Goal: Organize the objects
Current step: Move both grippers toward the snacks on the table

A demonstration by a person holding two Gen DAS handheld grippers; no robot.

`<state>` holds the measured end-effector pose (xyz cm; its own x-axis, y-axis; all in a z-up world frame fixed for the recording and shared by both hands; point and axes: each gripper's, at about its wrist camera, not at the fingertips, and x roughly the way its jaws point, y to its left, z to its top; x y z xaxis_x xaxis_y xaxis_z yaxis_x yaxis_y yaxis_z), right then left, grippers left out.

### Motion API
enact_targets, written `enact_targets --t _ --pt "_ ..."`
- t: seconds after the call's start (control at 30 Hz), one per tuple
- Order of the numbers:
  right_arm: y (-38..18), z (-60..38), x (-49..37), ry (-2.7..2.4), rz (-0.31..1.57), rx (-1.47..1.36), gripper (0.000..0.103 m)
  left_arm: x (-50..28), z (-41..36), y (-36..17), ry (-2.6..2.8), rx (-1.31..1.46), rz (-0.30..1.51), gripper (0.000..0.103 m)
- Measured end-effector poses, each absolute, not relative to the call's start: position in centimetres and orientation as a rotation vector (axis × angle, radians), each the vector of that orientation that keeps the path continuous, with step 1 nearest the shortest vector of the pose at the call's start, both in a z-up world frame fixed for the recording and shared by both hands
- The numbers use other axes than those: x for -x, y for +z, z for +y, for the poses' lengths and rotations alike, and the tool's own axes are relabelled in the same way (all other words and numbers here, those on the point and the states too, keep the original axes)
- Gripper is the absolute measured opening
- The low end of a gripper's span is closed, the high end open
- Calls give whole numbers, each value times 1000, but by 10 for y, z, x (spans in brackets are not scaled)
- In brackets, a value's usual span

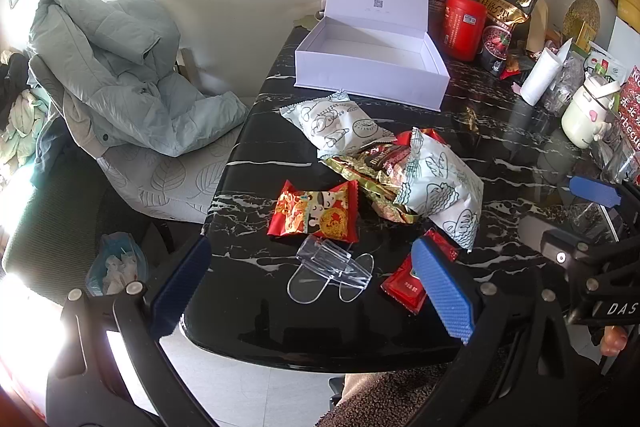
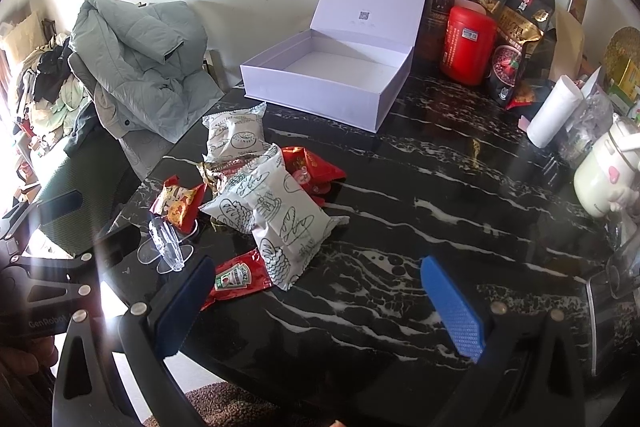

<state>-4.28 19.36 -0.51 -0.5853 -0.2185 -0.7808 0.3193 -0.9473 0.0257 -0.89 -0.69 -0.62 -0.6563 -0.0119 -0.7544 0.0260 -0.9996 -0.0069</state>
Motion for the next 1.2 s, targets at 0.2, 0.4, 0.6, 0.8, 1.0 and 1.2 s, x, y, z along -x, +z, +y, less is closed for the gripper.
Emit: enact_targets --t 0.2,0.4,0.6,0.8,1.0,1.2 --pt "-7 194 44 -2539 167 -1242 103 10 -6 -6 -2831 -1304 32 101" --pt "-7 193 45 -2534 167 -1245 103 10 -7 -6 -2829 -1305 34 101" --pt "-7 193 45 -2531 167 -1245 103 10 -8 -9 -2825 -1312 36 101" --pt "-8 193 44 -2529 166 -1246 103 10 -8 -9 -2819 -1313 38 101" --pt "-8 193 44 -2527 165 -1248 103 10 -8 -9 -2815 -1319 31 101" --pt "-9 194 44 -2522 159 -1252 103 10 -8 -9 -2813 -1320 31 101"
